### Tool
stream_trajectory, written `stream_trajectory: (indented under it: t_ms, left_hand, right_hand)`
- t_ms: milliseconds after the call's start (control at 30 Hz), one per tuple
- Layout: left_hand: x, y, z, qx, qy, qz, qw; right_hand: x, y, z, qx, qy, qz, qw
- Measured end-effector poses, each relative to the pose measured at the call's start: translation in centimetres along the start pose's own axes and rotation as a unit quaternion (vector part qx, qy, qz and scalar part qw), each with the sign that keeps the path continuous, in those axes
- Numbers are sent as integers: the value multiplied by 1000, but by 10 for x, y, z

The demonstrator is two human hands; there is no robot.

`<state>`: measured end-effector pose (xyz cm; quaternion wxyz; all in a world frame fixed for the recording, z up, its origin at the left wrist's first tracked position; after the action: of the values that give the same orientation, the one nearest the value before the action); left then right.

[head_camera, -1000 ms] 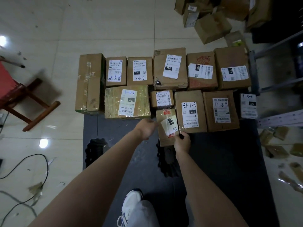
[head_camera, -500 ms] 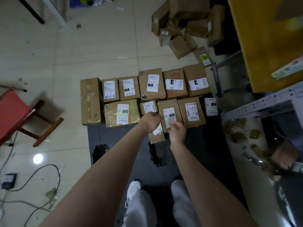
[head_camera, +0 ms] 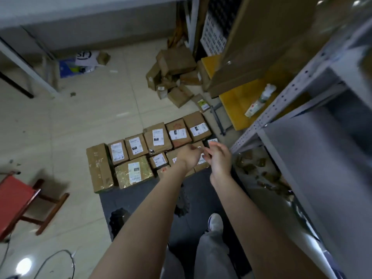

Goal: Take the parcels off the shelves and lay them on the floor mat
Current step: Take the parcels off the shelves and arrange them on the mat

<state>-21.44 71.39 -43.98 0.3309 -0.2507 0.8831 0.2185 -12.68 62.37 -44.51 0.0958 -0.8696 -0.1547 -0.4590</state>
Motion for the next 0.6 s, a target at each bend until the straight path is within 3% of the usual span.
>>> stream_trajectory:
  t_ms: [267,600]
  left_hand:
    - [-127,-63,-78,78,-84,15,993]
    - [-255,-173,-156,145,-178,23,973]
  right_hand:
    - [133,136,-70,-155,36,137,978]
    - [234,245,-119,-250,134,216,934]
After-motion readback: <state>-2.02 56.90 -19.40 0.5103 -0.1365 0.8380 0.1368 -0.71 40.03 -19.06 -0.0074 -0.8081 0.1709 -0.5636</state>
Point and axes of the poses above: each hand's wrist, its own z-axis towards the middle knuckle, its own y-axis out of the back of the hand, x = y × z, the point moved 8 cm from there along z, towards the middle knuckle, and after that the axes turned 1 degree about x, right-handed, at the moved point
